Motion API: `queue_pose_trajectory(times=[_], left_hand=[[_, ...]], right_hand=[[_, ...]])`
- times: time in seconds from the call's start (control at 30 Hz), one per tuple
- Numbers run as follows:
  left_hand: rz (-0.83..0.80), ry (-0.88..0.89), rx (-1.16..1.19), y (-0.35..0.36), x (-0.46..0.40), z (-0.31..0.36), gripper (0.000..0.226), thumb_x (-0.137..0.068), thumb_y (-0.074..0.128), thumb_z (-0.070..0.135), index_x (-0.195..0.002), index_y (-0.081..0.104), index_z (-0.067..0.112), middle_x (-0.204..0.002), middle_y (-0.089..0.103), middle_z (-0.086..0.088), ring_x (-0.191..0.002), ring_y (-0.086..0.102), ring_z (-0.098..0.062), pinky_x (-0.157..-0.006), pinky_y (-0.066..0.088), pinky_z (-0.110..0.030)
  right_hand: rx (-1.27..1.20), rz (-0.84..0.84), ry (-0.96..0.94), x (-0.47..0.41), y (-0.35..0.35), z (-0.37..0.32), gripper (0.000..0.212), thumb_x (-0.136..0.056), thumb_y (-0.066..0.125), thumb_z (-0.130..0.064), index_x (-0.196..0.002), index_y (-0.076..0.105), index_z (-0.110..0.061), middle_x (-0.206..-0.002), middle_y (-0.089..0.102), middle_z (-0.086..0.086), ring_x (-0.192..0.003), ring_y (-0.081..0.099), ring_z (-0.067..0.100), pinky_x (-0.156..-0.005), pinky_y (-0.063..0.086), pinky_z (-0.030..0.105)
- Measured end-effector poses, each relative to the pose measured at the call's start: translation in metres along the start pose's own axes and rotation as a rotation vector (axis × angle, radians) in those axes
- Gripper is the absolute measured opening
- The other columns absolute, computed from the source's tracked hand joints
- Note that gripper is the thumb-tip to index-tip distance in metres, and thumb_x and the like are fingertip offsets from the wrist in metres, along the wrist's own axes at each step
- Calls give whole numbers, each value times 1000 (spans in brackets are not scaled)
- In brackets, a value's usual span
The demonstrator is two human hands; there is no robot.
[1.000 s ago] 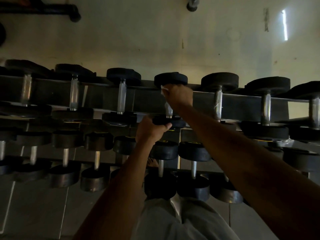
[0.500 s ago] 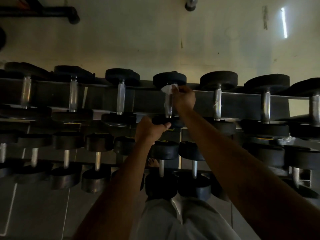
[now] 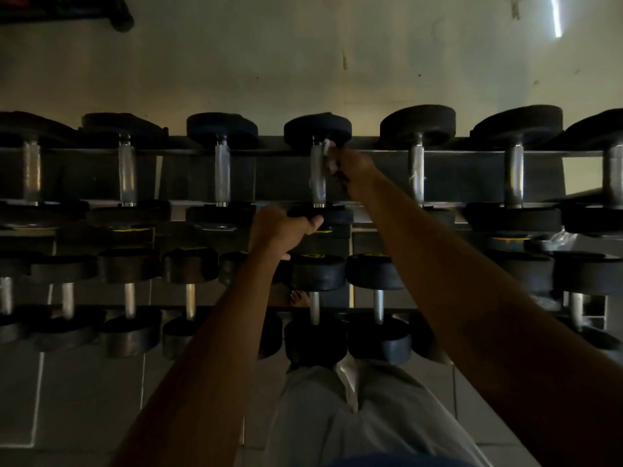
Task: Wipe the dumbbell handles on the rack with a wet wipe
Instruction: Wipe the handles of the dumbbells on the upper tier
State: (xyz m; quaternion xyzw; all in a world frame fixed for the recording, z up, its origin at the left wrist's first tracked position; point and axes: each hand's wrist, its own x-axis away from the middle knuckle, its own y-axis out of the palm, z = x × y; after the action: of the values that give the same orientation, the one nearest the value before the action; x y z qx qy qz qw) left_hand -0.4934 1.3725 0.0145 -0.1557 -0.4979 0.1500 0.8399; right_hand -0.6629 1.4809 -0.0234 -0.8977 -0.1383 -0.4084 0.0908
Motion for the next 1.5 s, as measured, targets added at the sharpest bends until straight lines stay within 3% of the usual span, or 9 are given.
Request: queue_pose_trajectory(times=[0.17, 0.4, 0.6, 0.77, 0.9, 1.07, 1.2, 1.3, 1.5], left_hand=[[-4, -45, -12, -6, -3, 11, 43, -71, 99, 42, -91, 66, 22, -112, 67, 1, -107, 66, -23, -79, 67, -47], [-11, -40, -32, -8, 0, 11, 47, -73, 98, 41, -96, 63, 21, -106, 61, 2, -111, 66, -26, -80, 66, -48], [-4, -59, -30, -6, 8, 12, 62, -75, 97, 42, -121, 68, 12, -104, 61, -1, -104, 65, -25, -79, 66, -48], [12, -58, 14, -1, 13, 8, 69, -78, 95, 41, -132, 65, 12, -125, 65, -6, -109, 65, -27, -71, 65, -45], [14, -54, 33, -1, 15, 7, 68, -78, 95, 42, -131, 64, 12, -128, 66, -8, -109, 66, -28, -70, 64, -44], [34, -8, 20, 0, 12, 3, 66, -78, 93, 45, -129, 64, 14, -132, 66, -9, -114, 65, -28, -70, 65, -43], [66, 32, 62, 5, 11, -6, 61, -81, 91, 47, -126, 65, 16, -125, 66, -5, -116, 65, -27, -77, 67, -46], [86, 73, 69, 9, 10, -11, 60, -81, 90, 52, -128, 68, 21, -125, 69, -4, -106, 67, -23, -71, 68, -43], [104, 101, 84, 12, 10, -16, 56, -82, 87, 56, -125, 69, 25, -117, 70, 3, -88, 63, -11, -72, 68, -40]], right_hand=[[277, -5, -4, 9, 0, -9, 28, -103, 56, -45, -90, 58, -20, -93, 62, 1, -84, 60, 12, -82, 52, 27], [450, -73, 12, 17, -24, 17, 26, -97, 67, -40, -109, 65, -17, -110, 67, 5, -95, 64, 16, -84, 53, 31], [696, -135, -1, 31, -29, 23, 28, -100, 64, -37, -110, 63, -11, -95, 60, 4, -83, 55, 16, -86, 47, 33], [725, -129, -54, 36, -33, 30, 27, -96, 70, -35, -110, 61, -14, -93, 58, 0, -79, 54, 11, -65, 41, 24], [824, -148, -93, 43, -34, 28, 27, -101, 64, -37, -114, 60, -14, -93, 57, 0, -78, 54, 9, -63, 40, 22], [821, -51, -392, 50, -32, 13, 33, -97, 69, -38, -121, 69, -15, -114, 69, 3, -102, 65, 13, -98, 54, 37], [896, 161, -735, 47, -14, -17, 29, -95, 70, -42, -119, 75, -26, -114, 74, -1, -99, 68, 12, -88, 55, 30], [1267, 154, -920, 38, 1, -37, 28, -100, 59, -47, -120, 75, -37, -116, 73, -2, -105, 66, 21, -81, 44, 28], [1635, 165, -930, 20, 20, -38, 33, -98, 51, -49, -114, 74, -33, -110, 71, 1, -103, 63, 22, -75, 34, 28]])
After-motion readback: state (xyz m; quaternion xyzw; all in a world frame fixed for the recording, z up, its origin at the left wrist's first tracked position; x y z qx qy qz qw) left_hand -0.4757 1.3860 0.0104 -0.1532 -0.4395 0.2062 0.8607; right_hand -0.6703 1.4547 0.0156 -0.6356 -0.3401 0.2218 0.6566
